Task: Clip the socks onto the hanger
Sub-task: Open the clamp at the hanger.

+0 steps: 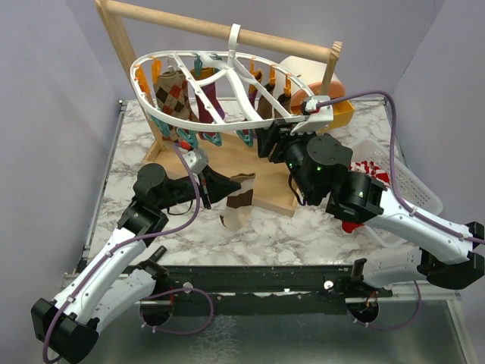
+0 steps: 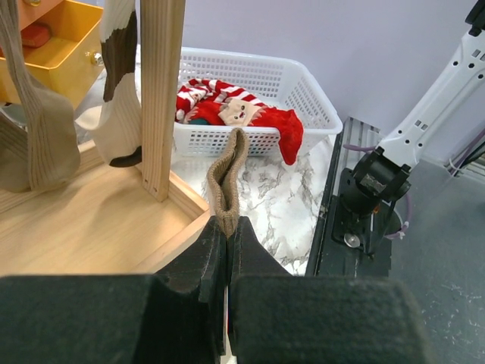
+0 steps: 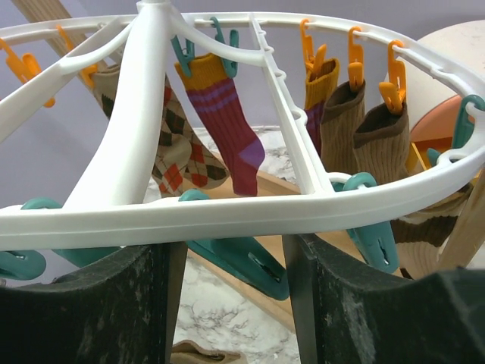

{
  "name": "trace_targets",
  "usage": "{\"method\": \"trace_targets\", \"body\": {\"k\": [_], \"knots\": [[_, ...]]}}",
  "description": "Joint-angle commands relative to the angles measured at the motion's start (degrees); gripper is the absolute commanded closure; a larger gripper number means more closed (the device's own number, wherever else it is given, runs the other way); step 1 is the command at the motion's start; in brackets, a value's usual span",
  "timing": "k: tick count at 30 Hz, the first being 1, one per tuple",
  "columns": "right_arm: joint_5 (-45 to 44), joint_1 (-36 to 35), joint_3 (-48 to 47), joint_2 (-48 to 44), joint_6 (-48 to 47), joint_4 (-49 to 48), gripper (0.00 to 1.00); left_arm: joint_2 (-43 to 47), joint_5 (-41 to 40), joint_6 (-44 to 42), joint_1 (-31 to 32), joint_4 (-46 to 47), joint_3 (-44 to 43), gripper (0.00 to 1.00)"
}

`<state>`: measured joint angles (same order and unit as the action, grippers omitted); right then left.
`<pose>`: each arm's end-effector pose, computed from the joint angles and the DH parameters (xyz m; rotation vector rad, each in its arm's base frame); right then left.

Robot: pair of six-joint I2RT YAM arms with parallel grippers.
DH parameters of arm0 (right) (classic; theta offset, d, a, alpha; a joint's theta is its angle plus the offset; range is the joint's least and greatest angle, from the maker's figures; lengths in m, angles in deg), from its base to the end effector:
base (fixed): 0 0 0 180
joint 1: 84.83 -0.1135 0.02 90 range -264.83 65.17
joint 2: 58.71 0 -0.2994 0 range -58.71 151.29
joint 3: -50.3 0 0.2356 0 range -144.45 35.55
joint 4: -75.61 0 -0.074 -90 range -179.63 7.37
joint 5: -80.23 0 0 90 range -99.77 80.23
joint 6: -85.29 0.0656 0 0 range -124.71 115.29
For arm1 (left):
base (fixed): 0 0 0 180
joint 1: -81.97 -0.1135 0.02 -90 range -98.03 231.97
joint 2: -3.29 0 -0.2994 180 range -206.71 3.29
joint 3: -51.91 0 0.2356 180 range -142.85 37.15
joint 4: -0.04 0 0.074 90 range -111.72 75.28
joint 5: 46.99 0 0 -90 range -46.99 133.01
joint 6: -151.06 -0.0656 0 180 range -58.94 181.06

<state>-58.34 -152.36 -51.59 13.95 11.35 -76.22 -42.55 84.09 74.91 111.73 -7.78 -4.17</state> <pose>0.1424 0.2157 0.5165 -0.0290 1.5793 0.4916 0.1232 -0.1201 0.3754 0.8103 1.4438 -1.1340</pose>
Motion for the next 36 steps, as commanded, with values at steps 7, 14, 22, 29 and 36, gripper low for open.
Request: {"method": "trace_targets", "body": {"k": [7, 14, 22, 29, 36], "knots": [[-2.63, -0.21, -2.16, 0.81, -0.39, 0.6, 0.5, 0.79, -1.0, -0.58, 0.39, -0.08, 0.88, 1.0], [-1.4, -0.19, -1.39, 0.23, -0.89, -0.21, 0.72, 0.62, -0.58, 0.15, 0.39, 1.06, 0.6, 1.0], [-0.9, -0.22, -0.05, -1.21, -1.03, -0.3, 0.86, -1.07, 0.23, 1.49, 0.4, 3.17, -1.5, 1.0], [-0.64, -0.21, 1.26, -2.74, -0.89, 0.14, 0.72, -2.86, 0.72, 2.67, 0.41, 5.25, -2.77, 1.0], [-1.1, -0.22, 0.22, -2.34, -0.84, 1.39, 0.47, -3.61, 0.76, 3.03, 0.39, 6.15, -2.93, 1.0]]}}
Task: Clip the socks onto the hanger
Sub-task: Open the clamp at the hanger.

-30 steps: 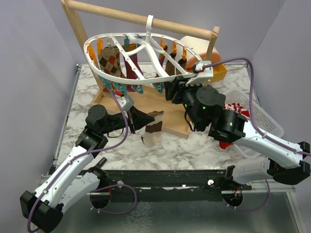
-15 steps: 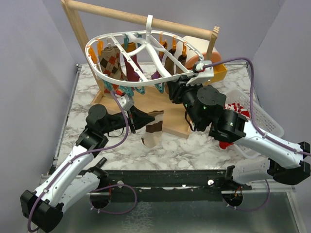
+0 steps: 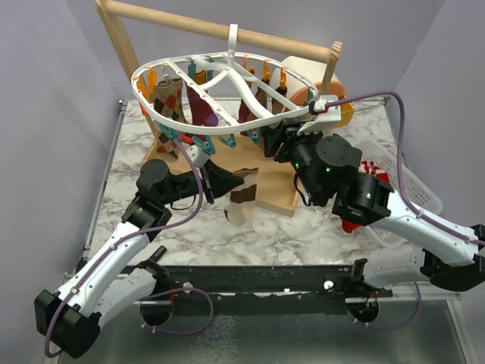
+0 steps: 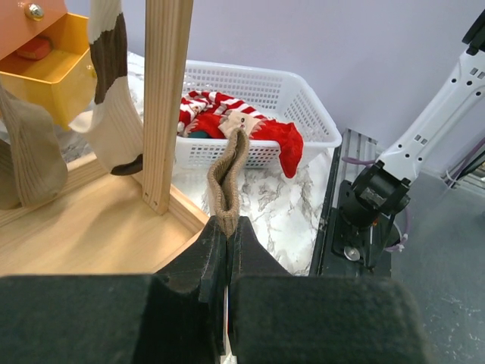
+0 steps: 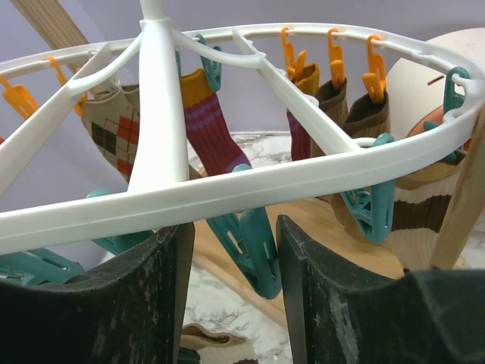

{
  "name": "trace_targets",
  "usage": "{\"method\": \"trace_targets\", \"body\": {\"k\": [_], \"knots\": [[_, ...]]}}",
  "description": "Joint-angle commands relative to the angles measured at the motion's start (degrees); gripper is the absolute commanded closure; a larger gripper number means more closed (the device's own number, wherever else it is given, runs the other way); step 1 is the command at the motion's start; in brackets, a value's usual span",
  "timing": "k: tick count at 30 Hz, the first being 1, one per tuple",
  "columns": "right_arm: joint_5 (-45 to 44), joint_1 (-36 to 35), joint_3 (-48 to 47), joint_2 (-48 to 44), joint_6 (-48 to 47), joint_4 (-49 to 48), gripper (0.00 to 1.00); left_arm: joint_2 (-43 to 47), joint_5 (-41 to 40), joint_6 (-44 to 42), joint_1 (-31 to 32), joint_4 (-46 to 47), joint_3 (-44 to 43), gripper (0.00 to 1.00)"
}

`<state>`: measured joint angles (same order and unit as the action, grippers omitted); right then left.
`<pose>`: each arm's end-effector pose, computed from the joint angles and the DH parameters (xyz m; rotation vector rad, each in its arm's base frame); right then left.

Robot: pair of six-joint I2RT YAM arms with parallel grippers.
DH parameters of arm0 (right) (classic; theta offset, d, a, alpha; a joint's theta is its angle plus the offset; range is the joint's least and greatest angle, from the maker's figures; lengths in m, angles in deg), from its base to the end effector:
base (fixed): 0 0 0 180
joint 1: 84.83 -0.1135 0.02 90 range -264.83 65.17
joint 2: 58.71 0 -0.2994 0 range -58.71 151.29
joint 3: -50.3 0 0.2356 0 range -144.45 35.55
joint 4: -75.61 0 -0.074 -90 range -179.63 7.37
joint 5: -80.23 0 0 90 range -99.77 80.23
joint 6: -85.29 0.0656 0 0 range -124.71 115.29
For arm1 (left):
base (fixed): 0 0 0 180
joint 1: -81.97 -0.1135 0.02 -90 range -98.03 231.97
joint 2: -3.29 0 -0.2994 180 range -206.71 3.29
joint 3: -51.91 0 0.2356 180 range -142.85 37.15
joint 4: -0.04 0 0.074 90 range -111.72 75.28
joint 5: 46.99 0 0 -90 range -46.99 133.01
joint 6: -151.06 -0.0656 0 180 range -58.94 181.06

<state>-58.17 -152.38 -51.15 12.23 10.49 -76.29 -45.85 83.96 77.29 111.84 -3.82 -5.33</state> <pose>0.1380 0.2055 0.5210 -0.0290 1.5639 0.4987 0.1352 -0.1272 0.3823 0.7855 1.4332 -1.1603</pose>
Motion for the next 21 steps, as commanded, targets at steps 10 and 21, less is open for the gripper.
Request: {"method": "trace_targets", "body": {"k": [10, 21], "knots": [[-5.89, -0.21, -6.58, 4.08, 0.09, 6.64, 0.39, -0.09, 0.89, 0.41, 0.28, 1.72, -1.56, 1.0], [-9.46, -0.19, -10.11, 6.93, -0.79, 8.43, 0.43, 0.45, 0.76, 0.08, 0.28, 1.42, -0.85, 1.0]]}}
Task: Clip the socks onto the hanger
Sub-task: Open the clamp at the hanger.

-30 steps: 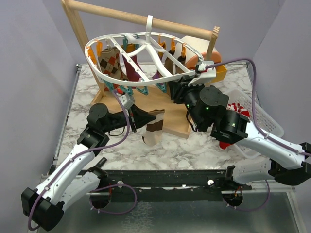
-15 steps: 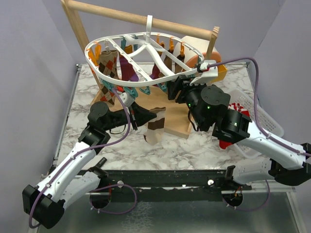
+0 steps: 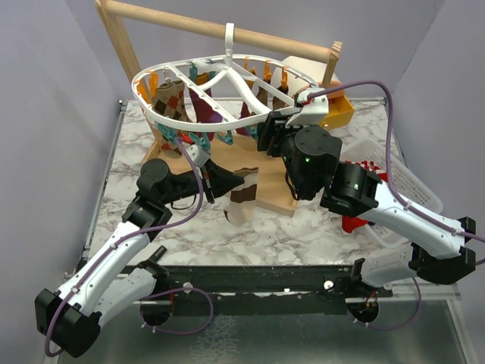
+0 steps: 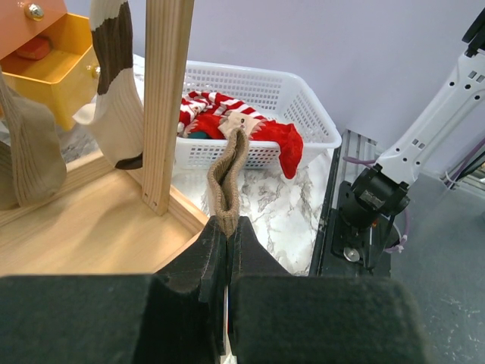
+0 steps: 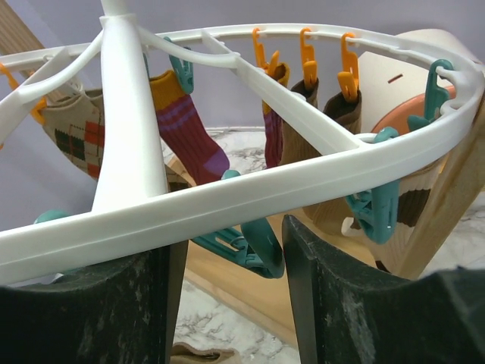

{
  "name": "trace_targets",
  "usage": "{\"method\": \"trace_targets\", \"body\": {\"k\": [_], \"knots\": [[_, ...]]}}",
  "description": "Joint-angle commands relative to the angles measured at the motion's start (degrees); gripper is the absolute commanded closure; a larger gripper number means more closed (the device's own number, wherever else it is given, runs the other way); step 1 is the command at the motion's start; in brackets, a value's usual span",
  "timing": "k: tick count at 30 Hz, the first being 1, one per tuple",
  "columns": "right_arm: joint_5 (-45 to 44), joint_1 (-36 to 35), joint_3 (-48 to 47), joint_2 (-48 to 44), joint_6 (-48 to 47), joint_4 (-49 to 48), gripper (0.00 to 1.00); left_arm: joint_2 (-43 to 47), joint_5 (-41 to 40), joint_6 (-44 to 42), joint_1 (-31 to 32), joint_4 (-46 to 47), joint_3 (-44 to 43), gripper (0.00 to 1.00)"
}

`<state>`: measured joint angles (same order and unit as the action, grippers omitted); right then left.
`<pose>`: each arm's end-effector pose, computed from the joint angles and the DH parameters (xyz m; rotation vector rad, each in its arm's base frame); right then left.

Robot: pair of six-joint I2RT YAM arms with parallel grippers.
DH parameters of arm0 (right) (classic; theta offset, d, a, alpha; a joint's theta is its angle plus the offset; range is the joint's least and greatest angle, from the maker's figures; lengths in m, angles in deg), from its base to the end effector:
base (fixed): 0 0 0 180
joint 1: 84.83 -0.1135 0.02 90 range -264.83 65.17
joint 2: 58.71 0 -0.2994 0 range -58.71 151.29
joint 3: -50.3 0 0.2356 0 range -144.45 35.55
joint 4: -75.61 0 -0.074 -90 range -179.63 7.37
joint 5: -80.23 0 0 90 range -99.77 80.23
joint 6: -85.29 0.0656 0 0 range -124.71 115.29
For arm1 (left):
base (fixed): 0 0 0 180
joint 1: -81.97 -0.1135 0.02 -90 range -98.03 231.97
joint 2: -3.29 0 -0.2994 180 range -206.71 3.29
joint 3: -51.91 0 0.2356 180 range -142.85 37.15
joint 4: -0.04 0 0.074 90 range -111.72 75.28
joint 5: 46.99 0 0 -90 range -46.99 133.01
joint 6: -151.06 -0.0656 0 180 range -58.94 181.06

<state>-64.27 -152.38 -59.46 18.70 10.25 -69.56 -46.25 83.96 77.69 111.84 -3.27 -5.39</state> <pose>0.1508 0.2252 0.5269 -0.0012 1.6071 0.3521 0.1367 -0.1281 0.3827 0.7813 1.4331 -1.1651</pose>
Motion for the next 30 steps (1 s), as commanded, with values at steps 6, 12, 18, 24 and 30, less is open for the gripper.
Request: {"method": "trace_targets", "body": {"k": [6, 12, 18, 24, 30], "knots": [[-3.22, -0.21, -1.44, 0.04, -0.5, 0.98, 0.5, 0.86, 0.78, -0.42, 0.28, 0.86, -0.62, 1.0], [-2.58, -0.19, -0.57, -0.62, -0.55, 0.29, 0.59, 0.88, 0.83, -0.32, 0.31, 0.94, -0.61, 1.0], [-1.84, -0.21, 0.4, -1.37, -0.82, -0.39, 0.71, 0.61, 0.97, -0.19, 0.28, 1.21, -1.03, 1.0], [-1.33, -0.21, 1.53, -2.07, -0.99, -0.58, 0.89, -0.09, 0.96, 0.5, 0.3, 2.58, -1.81, 1.0], [-0.63, -0.21, 3.64, -3.57, 0.0, -1.15, 0.99, -2.07, 1.12, 2.3, 0.34, 5.77, -4.14, 1.0]]}}
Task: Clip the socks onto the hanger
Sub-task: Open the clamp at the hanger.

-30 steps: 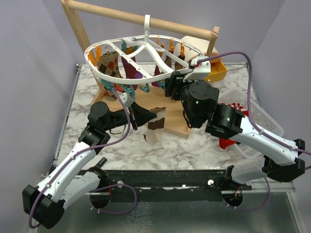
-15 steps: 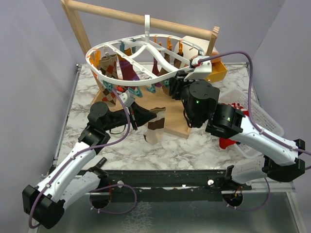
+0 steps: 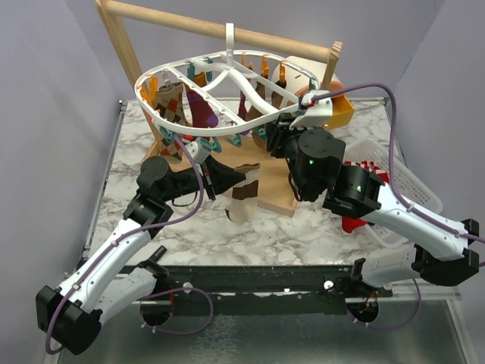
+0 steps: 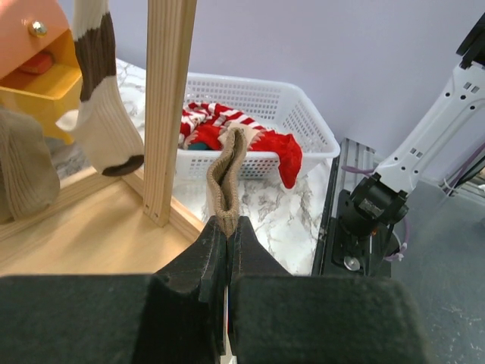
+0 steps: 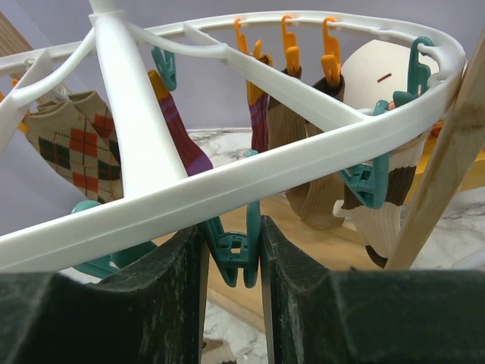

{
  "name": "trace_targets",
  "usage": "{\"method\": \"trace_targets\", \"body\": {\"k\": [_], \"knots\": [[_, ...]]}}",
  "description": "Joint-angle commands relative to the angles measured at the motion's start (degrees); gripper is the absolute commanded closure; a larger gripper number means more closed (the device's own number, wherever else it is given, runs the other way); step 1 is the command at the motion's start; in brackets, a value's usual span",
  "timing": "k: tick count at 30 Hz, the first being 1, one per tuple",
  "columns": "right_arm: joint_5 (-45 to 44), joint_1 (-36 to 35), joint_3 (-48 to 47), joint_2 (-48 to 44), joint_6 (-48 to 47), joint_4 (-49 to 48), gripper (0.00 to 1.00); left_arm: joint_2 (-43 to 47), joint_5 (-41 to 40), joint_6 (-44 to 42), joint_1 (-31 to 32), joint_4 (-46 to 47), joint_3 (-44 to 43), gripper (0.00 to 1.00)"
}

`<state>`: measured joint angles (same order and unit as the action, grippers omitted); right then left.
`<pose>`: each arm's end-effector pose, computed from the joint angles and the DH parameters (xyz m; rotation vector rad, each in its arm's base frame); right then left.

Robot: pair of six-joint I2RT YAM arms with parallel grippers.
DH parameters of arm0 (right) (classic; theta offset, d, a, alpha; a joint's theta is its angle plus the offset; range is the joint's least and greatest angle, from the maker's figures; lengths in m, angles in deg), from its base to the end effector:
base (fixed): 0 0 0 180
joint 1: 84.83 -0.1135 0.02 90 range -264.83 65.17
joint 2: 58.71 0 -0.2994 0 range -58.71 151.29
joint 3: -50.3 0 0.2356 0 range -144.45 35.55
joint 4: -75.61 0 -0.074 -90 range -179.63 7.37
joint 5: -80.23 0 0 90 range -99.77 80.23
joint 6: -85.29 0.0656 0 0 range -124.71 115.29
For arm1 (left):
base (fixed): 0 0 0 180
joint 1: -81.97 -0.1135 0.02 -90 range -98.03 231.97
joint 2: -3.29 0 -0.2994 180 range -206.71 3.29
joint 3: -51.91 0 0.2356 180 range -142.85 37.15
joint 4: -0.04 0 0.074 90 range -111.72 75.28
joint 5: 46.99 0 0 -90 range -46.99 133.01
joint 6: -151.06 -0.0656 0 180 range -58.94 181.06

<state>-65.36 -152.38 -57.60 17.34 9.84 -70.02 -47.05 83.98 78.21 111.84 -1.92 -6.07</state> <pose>0.1489 0.2186 0.5235 0.0075 1.6055 0.3310 0.1393 -0.1296 0.3875 0.7774 1.4153 -1.1690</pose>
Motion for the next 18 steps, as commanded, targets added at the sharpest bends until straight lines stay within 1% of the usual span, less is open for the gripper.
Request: {"method": "trace_targets", "body": {"k": [1, 7, 13, 18], "knots": [[1.37, -0.17, 2.75, -2.75, 0.41, -1.56, 1.0, -1.64, 1.26, 2.2, 0.36, 5.26, -3.86, 1.0], [8.28, -0.19, 10.06, -7.82, -0.75, -8.85, 0.99, -4.71, 3.87, 3.95, 0.37, 10.93, -6.71, 1.0], [13.28, -0.14, 14.22, -11.38, -0.86, -11.69, 1.0, -6.89, 7.36, 3.42, 0.37, 16.05, -7.32, 1.0], [15.5, -0.14, 16.02, -12.69, -1.89, -12.75, 1.0, -10.29, 11.03, 5.26, 0.37, 20.08, -9.03, 1.0]]}}
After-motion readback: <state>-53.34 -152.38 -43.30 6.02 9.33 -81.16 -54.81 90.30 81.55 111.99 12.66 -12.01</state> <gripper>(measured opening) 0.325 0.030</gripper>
